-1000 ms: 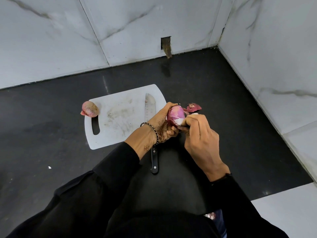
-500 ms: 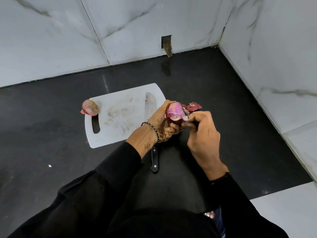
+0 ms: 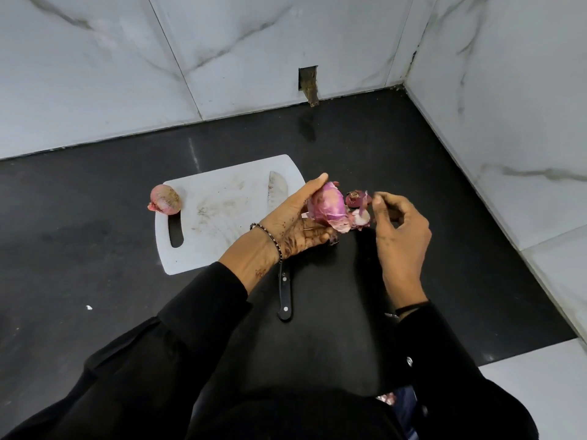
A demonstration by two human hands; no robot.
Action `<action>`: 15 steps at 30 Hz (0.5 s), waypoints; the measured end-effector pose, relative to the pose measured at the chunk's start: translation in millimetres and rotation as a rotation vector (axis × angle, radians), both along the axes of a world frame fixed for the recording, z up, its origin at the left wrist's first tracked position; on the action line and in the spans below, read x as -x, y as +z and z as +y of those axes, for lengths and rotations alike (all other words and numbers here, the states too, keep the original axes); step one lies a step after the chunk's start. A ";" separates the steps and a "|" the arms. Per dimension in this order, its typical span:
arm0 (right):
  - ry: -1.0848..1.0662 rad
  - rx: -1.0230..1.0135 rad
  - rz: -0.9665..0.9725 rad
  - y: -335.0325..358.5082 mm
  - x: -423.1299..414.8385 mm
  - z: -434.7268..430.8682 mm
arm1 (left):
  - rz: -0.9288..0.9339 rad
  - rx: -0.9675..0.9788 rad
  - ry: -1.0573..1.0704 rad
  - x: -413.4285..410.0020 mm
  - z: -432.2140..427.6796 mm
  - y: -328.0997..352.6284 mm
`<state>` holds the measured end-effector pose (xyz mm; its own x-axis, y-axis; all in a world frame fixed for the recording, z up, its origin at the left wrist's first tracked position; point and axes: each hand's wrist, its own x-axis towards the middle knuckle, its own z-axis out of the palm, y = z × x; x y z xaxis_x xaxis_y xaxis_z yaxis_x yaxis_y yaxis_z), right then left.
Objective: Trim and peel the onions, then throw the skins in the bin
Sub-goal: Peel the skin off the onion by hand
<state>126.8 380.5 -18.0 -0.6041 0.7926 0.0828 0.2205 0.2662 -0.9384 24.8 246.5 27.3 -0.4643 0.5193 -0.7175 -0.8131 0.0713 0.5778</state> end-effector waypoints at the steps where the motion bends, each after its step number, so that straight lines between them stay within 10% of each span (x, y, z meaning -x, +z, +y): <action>1: 0.002 0.006 -0.004 1.6 -1.1 0.0 | 0.019 -0.007 0.016 -1.1 0.5 -0.5; 15: 0.283 0.580 -0.016 36.7 -14.9 -17.8 | 0.081 -0.157 0.108 -10.4 -5.5 -3.9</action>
<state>141.7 362.7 18.8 -0.7938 0.5158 -0.3222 0.2314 -0.2338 -0.9444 35.2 241.0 23.4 -0.5763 0.5660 -0.5895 -0.7615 -0.1101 0.6388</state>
